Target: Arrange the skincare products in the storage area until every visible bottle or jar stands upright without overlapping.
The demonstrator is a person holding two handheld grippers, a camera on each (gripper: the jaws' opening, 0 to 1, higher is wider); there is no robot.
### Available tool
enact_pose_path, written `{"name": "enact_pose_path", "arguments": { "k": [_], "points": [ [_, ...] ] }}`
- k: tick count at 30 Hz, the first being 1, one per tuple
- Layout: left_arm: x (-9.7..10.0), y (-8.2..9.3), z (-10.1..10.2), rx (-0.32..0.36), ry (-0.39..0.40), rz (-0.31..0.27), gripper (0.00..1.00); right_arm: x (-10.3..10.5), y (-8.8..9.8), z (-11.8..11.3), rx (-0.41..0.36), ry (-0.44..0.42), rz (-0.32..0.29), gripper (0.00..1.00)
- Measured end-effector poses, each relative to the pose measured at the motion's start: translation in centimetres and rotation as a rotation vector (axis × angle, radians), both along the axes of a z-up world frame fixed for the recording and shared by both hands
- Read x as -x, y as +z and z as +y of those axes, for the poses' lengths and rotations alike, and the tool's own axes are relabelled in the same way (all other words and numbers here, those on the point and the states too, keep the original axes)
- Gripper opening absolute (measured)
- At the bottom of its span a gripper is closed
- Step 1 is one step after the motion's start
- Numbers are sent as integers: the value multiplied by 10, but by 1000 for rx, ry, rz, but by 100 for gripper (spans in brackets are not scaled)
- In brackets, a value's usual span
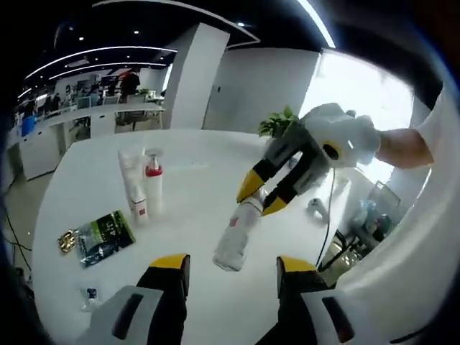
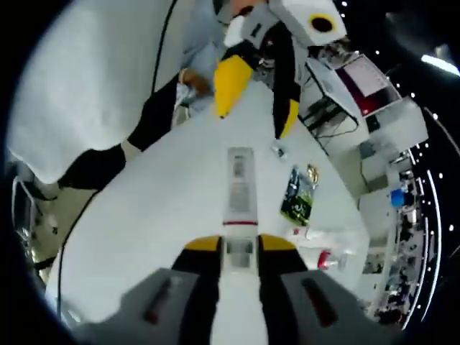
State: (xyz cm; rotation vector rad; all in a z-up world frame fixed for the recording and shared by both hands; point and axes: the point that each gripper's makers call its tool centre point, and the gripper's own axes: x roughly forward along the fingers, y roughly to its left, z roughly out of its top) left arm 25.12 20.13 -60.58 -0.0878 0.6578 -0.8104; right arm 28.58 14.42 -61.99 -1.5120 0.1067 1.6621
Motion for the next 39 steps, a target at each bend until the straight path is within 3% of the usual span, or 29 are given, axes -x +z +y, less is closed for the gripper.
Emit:
{"name": "enact_pose_path", "arguments": {
  "k": [2, 3, 5, 10, 13, 20, 26, 31, 39],
  "points": [
    [2, -2, -4, 11, -20, 23, 51, 4, 4, 2, 18, 34, -11, 19],
    [3, -8, -8, 9, -52, 55, 51, 11, 12, 7, 31, 96, -47, 19],
    [3, -10, -12, 12, -73, 58, 50, 21, 15, 12, 41, 154, -59, 19],
    [18, -12, -27, 90, -156, 170, 43, 36, 21, 21, 65, 252, -103, 19],
    [26, -12, -30, 111, -183, 194, 34, 44, 23, 26, 77, 312, -130, 19],
    [38, -14, -30, 156, -191, 242, 25, 56, 26, 35, 93, 407, -169, 19],
    [44, -10, -26, 193, -172, 240, 23, 57, 25, 39, 88, 427, -173, 20],
    [45, -8, -23, 231, -137, 240, 22, 57, 23, 41, 69, 397, -144, 21],
    [49, -14, -26, 255, -141, 262, 22, 49, 10, 38, 62, 335, -124, 31]
  ]
}}
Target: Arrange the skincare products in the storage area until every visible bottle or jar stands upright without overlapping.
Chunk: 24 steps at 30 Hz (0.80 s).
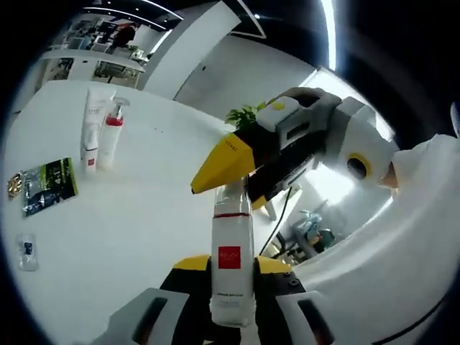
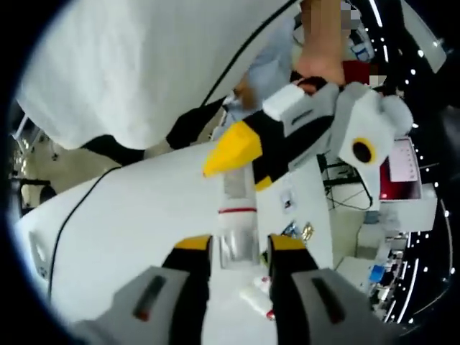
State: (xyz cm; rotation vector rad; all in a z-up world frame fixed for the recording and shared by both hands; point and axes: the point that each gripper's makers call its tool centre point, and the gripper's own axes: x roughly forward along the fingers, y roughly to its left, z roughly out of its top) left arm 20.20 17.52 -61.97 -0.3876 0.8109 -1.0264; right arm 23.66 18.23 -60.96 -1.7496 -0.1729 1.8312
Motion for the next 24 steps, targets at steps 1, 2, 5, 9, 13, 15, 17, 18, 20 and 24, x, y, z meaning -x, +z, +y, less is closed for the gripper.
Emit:
{"name": "enact_pose_path", "arguments": {
  "k": [1, 2, 5, 9, 13, 15, 17, 18, 20, 24],
  "points": [
    [0, 0, -1, 2, 0, 4, 22, 0, 0, 0, -14, -21, 25, 31],
    [0, 0, -1, 2, 0, 4, 22, 0, -1, -1, -15, -25, 26, 31],
    [-2, -1, -1, 3, 1, 6, 22, -7, -2, -5, -28, -76, 53, 32],
    [-5, -2, 0, 8, 4, 7, 22, -18, -4, -11, -48, -164, 98, 35],
    [-12, -3, 3, 1, 19, 0, 22, -26, -7, -16, -94, -335, 224, 41],
    [-16, -3, 5, -1, 32, -9, 22, -26, -10, -17, -108, -418, 305, 44],
    [-21, -4, 8, -10, 53, -24, 22, -28, -14, -19, -128, -511, 377, 44],
    [-28, -4, 11, -18, 79, -40, 22, -29, -17, -20, -142, -587, 439, 44],
    [-34, -3, 15, -23, 109, -61, 22, -30, -18, -20, -182, -721, 567, 43],
    [-50, 2, 24, -33, 178, -97, 22, -33, -16, -24, -244, -939, 778, 42]
  ]
}}
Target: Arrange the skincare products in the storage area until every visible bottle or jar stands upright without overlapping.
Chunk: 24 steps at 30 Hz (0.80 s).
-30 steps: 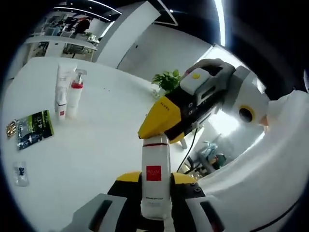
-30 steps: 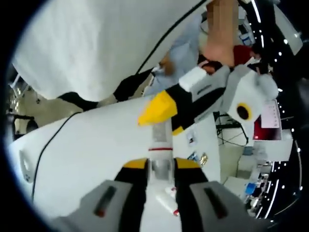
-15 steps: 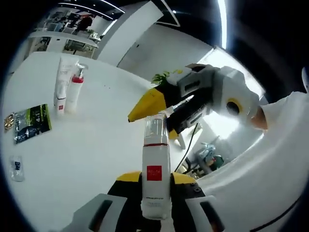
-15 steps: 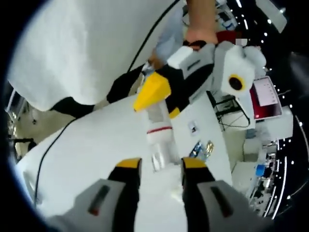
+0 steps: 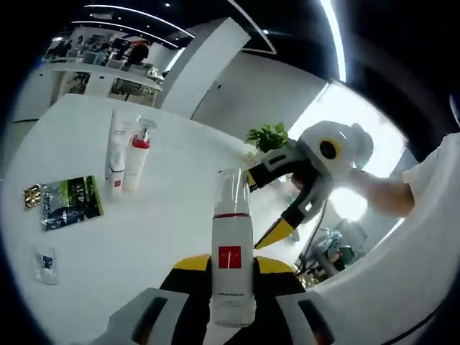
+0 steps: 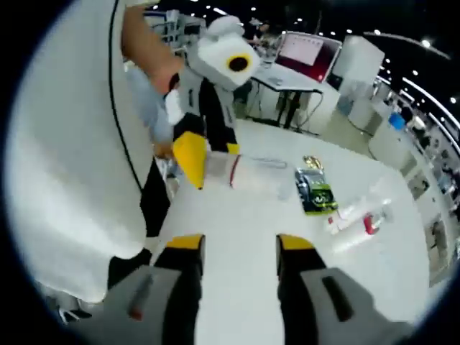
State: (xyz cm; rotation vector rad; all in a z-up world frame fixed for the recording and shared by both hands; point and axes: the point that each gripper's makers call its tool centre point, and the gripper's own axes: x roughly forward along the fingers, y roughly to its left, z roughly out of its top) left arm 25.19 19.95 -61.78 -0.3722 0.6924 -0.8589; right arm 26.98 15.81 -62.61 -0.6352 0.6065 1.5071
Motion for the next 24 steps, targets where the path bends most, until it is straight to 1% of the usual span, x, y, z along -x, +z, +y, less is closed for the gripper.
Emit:
{"name": "enact_pose_path", "arguments": {
  "k": [1, 3, 4, 5, 6, 9, 11, 12, 13, 14, 15, 16, 17, 18, 19, 20, 21, 22, 23, 24],
  "points": [
    [-2, 0, 1, -7, 5, -13, 22, 1, 2, 1, -36, -49, 52, 43],
    [-5, 1, 2, -25, 9, -37, 22, 1, 7, 3, -95, -121, 128, 48],
    [-6, 1, 2, -28, 8, -41, 22, 1, 10, 4, -135, -180, 193, 50],
    [-7, 1, 2, -30, 9, -45, 22, 0, 12, 5, -157, -216, 232, 52],
    [-9, 1, 3, -42, 18, -64, 22, -2, 13, 6, -177, -254, 260, 53],
    [-9, -1, 2, -61, 27, -82, 22, -2, 21, 11, -262, -334, 359, 53],
    [-8, -1, 1, -70, 31, -93, 22, -3, 31, 17, -360, -386, 451, 56],
    [-8, -1, 1, -70, 31, -94, 22, -3, 32, 17, -367, -395, 465, 58],
    [-8, -1, 0, -68, 31, -101, 22, -4, 34, 19, -402, -444, 534, 60],
    [-8, 0, 0, -71, 33, -104, 22, -6, 34, 20, -421, -470, 555, 60],
    [-8, -1, 0, -74, 37, -107, 22, -6, 37, 23, -457, -490, 584, 59],
    [-8, -1, 0, -75, 39, -107, 22, -5, 37, 24, -468, -500, 600, 59],
    [-9, -2, 1, -84, 48, -109, 22, -1, 37, 28, -480, -522, 649, 59],
    [-10, -3, 2, -89, 59, -105, 22, -1, 36, 31, -497, -560, 688, 59],
    [-10, -4, 2, -88, 64, -98, 22, -1, 35, 32, -500, -568, 698, 59],
    [-10, -6, 2, -86, 71, -87, 22, 0, 35, 36, -521, -583, 726, 59],
    [-10, -7, 2, -87, 75, -79, 22, -1, 33, 38, -525, -609, 747, 59],
    [-10, -7, 1, -93, 77, -81, 22, -2, 32, 40, -540, -632, 768, 59],
    [-10, -8, 0, -97, 77, -80, 22, -3, 33, 44, -565, -662, 810, 59],
    [-10, -8, 0, -97, 78, -78, 22, -2, 34, 46, -576, -667, 833, 59]
  ]
}}
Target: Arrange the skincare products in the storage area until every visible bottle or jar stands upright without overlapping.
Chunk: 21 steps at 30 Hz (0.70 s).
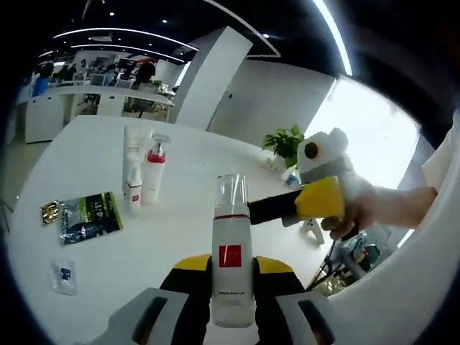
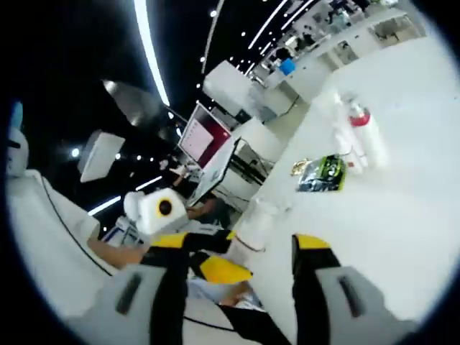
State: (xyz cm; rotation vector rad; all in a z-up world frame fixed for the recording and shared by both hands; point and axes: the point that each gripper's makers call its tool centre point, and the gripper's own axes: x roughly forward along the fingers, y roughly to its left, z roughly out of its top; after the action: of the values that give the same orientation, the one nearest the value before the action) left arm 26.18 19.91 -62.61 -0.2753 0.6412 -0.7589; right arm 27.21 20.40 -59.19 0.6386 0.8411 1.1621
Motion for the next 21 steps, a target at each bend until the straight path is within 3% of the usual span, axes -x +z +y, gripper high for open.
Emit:
{"name": "enact_pose_path", "arguments": {
  "k": [2, 4, 9, 21],
  "points": [
    [0, -2, -1, -5, 2, 6, 22, -4, 2, 4, -35, -42, 44, 59],
    [0, -3, -2, -9, 6, 11, 22, -5, 2, 6, -40, -48, 46, 57],
    [-7, -2, -1, -27, 30, 6, 22, -14, -1, 6, -18, -105, 68, 54],
    [-15, 0, -2, -77, 79, -24, 22, -26, -14, 1, 13, -214, 141, 35]
  ]
}}
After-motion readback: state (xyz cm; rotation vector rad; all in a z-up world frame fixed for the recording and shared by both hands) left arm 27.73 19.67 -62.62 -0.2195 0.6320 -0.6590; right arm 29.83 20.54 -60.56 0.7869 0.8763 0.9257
